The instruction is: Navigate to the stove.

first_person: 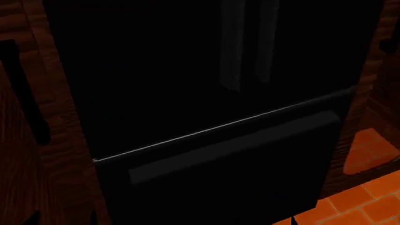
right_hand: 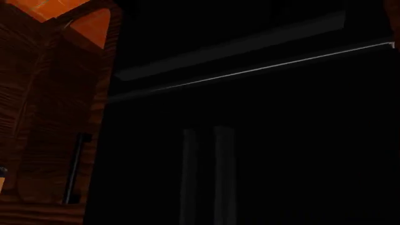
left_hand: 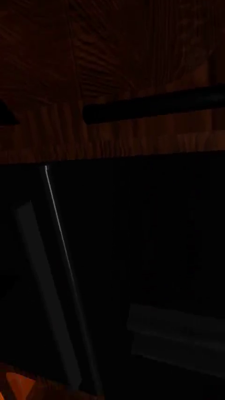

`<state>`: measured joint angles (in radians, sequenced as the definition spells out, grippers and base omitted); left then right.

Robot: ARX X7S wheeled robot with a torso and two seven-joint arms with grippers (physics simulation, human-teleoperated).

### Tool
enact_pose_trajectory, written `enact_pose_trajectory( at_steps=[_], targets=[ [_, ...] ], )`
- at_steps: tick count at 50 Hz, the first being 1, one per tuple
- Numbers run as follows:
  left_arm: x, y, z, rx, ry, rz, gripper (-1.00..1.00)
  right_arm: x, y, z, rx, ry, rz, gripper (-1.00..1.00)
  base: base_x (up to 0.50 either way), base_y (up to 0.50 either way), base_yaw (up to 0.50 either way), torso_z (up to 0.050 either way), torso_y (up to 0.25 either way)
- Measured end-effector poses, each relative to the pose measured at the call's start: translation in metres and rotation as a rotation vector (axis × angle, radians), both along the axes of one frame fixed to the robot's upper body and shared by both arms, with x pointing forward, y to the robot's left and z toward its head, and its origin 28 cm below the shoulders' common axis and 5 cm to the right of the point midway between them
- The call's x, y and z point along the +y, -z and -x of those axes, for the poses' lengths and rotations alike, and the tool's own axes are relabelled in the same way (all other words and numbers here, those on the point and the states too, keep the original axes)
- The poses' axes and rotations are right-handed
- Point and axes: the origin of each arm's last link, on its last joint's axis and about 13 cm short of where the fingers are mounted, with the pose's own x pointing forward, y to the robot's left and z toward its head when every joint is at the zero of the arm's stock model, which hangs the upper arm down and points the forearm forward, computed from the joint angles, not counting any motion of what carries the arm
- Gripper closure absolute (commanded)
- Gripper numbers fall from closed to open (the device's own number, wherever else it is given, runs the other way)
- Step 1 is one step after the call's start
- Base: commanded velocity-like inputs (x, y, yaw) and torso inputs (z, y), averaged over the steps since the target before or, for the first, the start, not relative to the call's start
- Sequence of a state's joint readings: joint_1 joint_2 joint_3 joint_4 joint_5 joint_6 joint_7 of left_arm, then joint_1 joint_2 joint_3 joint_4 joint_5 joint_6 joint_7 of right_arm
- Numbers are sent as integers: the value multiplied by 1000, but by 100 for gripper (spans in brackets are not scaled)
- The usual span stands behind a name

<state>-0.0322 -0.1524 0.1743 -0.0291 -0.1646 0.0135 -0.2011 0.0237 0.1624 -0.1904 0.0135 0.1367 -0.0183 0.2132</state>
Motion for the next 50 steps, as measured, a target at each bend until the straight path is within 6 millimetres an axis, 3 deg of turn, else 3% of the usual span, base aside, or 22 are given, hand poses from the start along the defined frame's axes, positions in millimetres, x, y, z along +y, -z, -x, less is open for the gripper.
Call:
enact_pose_trajectory(
  at_steps=[50],
  targets=[
    [1,0,1,0,-2,0,-100,1,-1,1,-13,1,0,-100,-120,71,-456,0,0]
  ],
)
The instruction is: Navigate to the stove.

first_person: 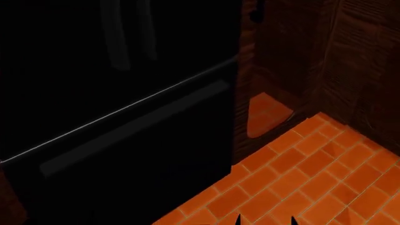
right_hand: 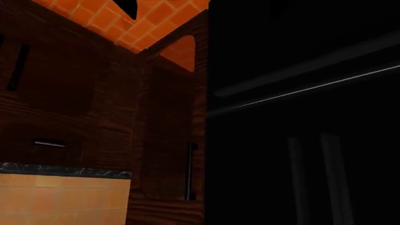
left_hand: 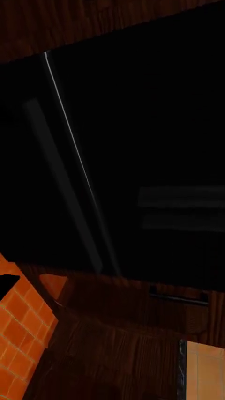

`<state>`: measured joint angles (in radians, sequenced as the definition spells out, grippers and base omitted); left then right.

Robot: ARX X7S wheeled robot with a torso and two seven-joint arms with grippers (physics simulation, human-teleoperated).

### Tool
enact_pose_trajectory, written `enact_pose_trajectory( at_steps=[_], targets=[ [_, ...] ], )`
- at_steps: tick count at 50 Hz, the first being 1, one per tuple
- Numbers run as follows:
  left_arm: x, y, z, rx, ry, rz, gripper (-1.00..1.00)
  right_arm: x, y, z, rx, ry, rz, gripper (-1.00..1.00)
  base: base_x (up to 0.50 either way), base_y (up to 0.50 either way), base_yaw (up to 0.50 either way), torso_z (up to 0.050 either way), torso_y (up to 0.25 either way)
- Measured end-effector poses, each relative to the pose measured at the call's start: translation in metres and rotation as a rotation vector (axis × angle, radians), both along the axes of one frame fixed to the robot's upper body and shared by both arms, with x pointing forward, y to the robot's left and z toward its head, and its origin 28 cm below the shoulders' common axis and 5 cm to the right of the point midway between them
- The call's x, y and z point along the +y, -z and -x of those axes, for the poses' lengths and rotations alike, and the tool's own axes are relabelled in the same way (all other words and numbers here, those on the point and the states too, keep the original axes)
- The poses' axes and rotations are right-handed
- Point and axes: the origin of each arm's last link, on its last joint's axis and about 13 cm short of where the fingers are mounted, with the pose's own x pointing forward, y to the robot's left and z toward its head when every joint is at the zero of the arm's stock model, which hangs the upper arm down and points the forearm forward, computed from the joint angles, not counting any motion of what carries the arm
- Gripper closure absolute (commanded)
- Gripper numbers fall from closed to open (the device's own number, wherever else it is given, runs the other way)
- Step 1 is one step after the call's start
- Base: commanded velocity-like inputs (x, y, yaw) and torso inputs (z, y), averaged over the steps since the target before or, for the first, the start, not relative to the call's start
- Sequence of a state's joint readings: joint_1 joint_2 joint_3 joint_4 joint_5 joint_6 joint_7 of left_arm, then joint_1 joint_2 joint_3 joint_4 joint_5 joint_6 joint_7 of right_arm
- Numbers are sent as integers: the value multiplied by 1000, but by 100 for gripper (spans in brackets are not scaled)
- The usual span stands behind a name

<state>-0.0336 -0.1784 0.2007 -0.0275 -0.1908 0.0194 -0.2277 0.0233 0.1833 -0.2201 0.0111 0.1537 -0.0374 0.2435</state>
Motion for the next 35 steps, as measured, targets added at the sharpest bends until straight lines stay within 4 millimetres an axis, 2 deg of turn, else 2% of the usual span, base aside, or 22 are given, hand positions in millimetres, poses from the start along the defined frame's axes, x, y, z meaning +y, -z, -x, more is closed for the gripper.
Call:
enact_pose_trajectory(
  at_steps=[35],
  targets=[
    [1,0,0,-3,1,0,-100,1,0,1,-6,-18,-8,-100,0,0,-500,0,0]
  ],
)
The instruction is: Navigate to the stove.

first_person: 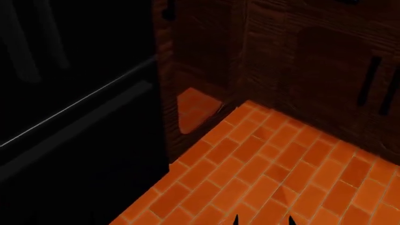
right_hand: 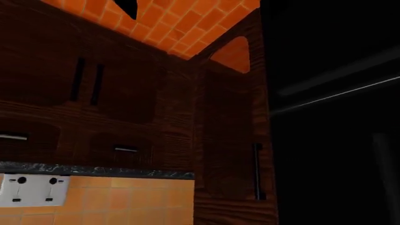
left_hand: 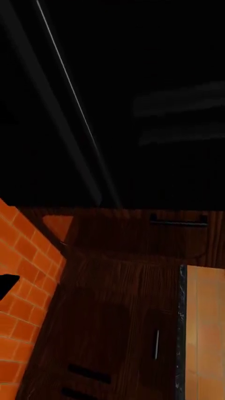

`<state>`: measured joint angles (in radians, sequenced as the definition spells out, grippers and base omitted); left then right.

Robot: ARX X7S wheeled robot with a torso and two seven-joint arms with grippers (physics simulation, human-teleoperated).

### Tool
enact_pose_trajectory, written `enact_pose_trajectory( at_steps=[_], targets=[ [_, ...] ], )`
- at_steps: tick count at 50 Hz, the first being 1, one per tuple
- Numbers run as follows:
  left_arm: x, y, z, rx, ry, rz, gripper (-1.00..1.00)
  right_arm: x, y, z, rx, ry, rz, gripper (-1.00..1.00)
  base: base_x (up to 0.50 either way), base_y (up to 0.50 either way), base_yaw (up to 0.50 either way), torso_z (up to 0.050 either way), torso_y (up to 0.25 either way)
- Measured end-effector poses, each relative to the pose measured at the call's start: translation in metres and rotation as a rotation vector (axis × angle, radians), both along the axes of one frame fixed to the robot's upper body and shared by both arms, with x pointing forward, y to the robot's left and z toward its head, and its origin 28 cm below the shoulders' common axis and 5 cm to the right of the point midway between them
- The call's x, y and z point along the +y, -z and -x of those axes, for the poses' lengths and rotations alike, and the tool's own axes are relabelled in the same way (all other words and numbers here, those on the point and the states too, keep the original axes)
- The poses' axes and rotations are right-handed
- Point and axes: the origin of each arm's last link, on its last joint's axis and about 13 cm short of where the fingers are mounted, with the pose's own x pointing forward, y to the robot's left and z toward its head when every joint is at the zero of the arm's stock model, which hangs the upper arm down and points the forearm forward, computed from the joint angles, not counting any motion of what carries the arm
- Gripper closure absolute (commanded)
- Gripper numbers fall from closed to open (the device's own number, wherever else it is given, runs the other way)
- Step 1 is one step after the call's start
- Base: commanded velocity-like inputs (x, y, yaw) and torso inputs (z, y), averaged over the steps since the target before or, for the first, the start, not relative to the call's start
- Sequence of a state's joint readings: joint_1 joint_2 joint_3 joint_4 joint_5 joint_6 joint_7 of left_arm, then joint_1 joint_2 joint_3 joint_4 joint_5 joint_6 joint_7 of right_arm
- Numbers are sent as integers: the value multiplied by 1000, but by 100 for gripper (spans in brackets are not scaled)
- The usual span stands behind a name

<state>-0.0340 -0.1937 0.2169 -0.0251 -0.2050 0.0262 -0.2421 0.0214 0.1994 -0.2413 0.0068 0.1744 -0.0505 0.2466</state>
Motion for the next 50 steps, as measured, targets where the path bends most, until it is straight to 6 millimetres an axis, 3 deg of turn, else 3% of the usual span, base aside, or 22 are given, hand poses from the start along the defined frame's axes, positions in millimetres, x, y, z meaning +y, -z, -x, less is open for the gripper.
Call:
enact_pose_trajectory(
  at_steps=[50],
  targets=[
    [1,0,0,-2,1,-4,-100,1,0,1,-15,-7,3,-100,49,-96,-500,0,0]
  ],
)
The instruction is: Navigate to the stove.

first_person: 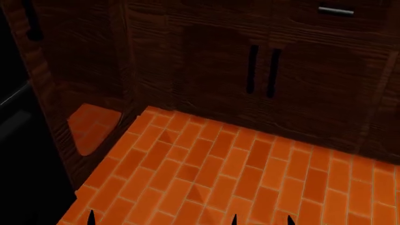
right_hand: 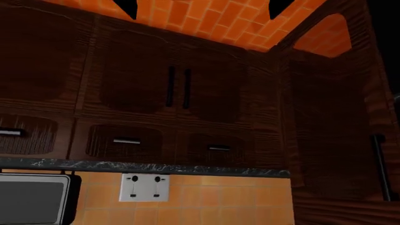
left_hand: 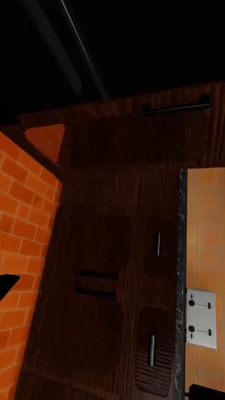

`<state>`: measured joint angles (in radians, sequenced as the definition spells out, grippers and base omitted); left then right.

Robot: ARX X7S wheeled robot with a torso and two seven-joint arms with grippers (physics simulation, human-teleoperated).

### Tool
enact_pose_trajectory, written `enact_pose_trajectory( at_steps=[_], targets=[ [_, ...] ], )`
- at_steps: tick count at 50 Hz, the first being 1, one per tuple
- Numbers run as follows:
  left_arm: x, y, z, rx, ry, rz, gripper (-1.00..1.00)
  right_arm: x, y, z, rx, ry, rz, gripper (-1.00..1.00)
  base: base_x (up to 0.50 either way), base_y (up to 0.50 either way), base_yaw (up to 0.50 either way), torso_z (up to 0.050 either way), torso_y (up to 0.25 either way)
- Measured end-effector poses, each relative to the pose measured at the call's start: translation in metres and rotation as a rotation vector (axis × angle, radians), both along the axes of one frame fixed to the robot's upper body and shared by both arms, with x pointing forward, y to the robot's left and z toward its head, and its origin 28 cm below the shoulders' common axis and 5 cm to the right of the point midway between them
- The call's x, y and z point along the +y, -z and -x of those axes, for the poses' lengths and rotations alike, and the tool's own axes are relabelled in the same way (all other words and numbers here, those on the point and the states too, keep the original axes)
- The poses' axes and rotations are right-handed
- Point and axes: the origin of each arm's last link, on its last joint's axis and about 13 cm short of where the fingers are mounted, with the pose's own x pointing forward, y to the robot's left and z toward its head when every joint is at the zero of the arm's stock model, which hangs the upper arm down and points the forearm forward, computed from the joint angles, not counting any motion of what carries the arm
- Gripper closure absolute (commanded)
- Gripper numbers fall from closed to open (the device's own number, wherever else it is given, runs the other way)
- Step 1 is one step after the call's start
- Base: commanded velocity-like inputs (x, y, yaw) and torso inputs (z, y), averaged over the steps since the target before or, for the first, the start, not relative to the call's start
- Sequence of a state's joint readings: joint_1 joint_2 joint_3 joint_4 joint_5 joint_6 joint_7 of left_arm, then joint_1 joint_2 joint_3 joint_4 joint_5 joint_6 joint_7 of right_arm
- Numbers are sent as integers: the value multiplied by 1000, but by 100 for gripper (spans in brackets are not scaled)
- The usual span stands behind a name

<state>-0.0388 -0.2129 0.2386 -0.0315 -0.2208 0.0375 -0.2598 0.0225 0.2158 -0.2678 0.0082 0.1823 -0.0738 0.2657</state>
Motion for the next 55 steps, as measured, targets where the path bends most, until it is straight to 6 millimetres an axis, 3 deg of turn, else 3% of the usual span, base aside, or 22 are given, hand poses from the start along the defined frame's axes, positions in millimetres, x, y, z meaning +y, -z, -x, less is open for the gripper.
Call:
enact_pose_trajectory(
  at_steps=[46,55],
  targets=[
    [2,0,0,0,-1,0,-100,1,0,-1,2,0,-6,-100,24,-128,-500,0,0],
    [1,1,-1,-1,0,0,-100,1,1,-2,16,11,-11,-100,0,-10,-34,0,0]
  ],
)
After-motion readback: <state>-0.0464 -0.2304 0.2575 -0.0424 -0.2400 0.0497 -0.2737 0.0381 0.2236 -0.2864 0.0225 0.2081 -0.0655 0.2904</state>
